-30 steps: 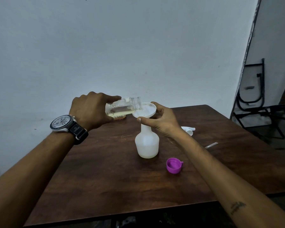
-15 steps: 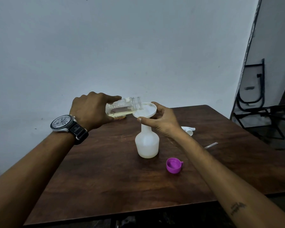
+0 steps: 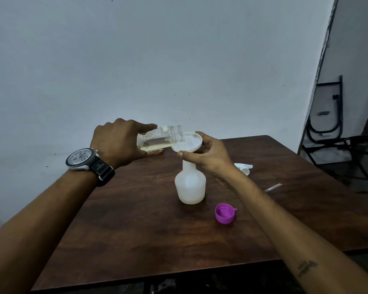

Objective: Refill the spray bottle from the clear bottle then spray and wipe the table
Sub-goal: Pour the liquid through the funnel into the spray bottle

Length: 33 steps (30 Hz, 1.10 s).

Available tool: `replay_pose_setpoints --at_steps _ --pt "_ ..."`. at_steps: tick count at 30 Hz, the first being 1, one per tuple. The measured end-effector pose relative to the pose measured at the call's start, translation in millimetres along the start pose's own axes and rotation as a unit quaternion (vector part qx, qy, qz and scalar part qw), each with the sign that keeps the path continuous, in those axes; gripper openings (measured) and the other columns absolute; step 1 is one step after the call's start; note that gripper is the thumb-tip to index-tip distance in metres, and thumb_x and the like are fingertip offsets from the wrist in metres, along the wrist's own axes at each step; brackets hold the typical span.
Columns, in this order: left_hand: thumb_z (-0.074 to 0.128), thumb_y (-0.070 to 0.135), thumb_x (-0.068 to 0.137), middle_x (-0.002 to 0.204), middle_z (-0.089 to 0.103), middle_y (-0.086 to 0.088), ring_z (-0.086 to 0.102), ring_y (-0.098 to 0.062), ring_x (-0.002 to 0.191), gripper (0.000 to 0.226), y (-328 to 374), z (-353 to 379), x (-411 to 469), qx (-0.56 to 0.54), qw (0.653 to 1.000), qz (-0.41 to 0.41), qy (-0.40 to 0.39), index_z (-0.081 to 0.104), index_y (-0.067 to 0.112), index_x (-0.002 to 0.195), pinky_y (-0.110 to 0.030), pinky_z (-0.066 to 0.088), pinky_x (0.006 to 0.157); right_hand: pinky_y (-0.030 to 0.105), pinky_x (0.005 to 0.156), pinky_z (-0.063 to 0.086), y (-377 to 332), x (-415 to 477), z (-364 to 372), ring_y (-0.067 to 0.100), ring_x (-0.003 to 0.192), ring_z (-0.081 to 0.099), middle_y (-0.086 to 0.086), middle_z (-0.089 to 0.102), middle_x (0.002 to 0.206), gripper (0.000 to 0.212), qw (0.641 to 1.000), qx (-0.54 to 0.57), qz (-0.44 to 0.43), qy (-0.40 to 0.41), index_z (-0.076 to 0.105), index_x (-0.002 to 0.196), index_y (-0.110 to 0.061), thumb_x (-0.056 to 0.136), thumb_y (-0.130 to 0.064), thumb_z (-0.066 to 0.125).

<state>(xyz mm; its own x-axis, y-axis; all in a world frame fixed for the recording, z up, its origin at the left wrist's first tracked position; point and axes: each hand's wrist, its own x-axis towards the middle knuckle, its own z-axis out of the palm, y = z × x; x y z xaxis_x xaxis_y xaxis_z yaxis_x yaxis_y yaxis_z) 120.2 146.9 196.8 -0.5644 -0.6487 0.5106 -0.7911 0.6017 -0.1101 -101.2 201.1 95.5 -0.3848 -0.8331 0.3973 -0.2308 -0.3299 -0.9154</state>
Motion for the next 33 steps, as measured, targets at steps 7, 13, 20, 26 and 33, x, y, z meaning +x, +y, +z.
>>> replay_pose_setpoints --at_steps 7,13,20,26,33 --pt "0.071 0.069 0.071 0.12 0.072 0.01 0.067 -0.027 0.105 0.071 -0.2 1.6 -0.6 -0.006 1.0 -0.005 0.002 0.051 0.054 0.138 -0.034 0.048 0.071 0.036 0.087 0.059 1.4 1.1 0.1 0.012 0.093 0.072 0.007 0.077 0.109 0.044 1.0 -0.001 0.003 0.001 0.073 0.111 -0.012 0.072 -0.013 0.094" --pt "0.07 0.066 0.07 0.123 0.07 0.012 0.066 -0.025 0.11 0.073 0.8 0.5 -0.9 -0.008 1.0 -0.004 -0.007 0.05 0.053 0.139 -0.034 0.049 0.073 0.039 0.09 0.06 2.6 1.5 0.0 0.023 0.104 0.074 0.005 0.078 0.11 0.046 1.0 -0.001 -0.003 0.006 0.073 0.113 -0.014 0.072 -0.014 0.095" --pt "0.071 0.068 0.071 0.123 0.07 0.012 0.067 -0.025 0.108 0.072 0.1 0.9 0.0 -0.005 1.0 0.0 -0.003 0.051 0.053 0.139 -0.034 0.05 0.072 0.045 0.096 0.06 5.5 4.0 0.1 0.025 0.108 0.073 0.006 0.078 0.112 0.049 1.0 0.004 0.002 0.006 0.073 0.114 -0.014 0.07 -0.016 0.095" --pt "0.071 0.07 0.071 0.123 0.07 0.012 0.067 -0.025 0.11 0.072 0.8 0.6 0.4 -0.007 1.0 0.0 -0.003 0.051 0.053 0.139 -0.033 0.048 0.071 0.048 0.098 0.059 7.0 5.1 0.0 0.023 0.109 0.073 0.004 0.077 0.112 0.051 1.0 0.002 0.002 0.004 0.073 0.114 -0.017 0.069 -0.02 0.096" --pt "0.07 0.069 0.069 0.123 0.07 0.012 0.067 -0.025 0.109 0.074 2.2 -0.9 -1.2 -0.008 1.0 -0.003 -0.006 0.051 0.053 0.139 -0.034 0.05 0.073 0.052 0.099 0.058 7.6 3.7 0.3 0.025 0.109 0.073 0.004 0.078 0.111 0.053 1.0 0.014 0.003 0.002 0.074 0.112 -0.018 0.064 -0.025 0.096"
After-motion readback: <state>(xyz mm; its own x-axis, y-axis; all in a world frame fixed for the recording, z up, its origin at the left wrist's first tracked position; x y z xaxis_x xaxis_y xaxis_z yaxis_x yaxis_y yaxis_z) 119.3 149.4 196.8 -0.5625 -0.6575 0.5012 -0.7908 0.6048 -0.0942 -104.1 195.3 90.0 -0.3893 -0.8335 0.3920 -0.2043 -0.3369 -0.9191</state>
